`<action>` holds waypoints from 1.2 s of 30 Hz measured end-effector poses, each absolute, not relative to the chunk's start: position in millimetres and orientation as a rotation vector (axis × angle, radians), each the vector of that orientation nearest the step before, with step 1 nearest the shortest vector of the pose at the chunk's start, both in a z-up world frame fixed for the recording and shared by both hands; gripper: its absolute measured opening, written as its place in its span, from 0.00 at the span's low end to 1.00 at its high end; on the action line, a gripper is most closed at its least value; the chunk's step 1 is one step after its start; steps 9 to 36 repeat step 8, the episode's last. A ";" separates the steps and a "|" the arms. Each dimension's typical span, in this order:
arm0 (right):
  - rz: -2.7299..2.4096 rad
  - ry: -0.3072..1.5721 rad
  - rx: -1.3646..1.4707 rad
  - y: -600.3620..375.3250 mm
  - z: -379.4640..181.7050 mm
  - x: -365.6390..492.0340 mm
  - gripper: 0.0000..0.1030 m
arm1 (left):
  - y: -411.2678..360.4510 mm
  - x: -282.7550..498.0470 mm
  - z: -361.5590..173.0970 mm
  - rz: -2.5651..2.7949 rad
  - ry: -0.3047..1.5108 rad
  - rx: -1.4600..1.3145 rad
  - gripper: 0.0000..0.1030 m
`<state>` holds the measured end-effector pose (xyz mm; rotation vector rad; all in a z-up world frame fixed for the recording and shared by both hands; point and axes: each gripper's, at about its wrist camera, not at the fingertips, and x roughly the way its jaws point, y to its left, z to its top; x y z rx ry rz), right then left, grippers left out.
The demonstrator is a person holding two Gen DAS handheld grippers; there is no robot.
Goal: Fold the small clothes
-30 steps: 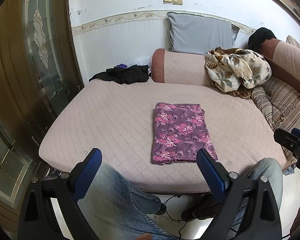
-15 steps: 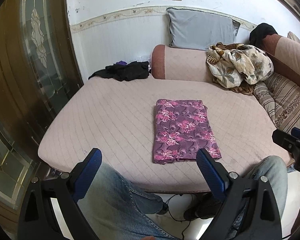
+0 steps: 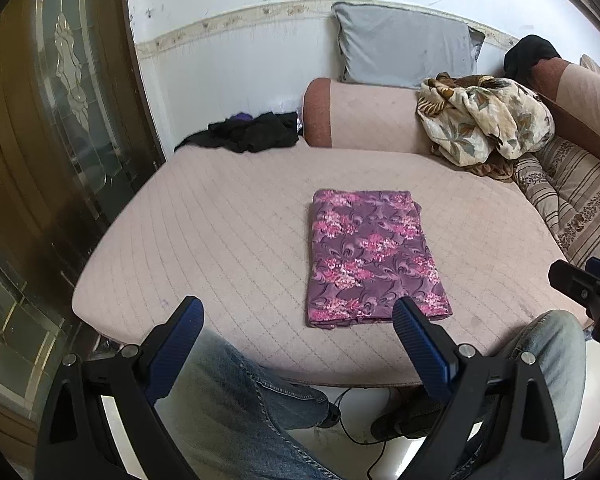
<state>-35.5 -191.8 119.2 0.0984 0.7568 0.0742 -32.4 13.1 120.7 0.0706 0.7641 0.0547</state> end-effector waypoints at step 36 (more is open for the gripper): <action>0.098 0.837 0.137 -195.4 86.1 -4.6 0.85 | 22.6 -1.3 85.3 0.075 0.838 0.040 0.92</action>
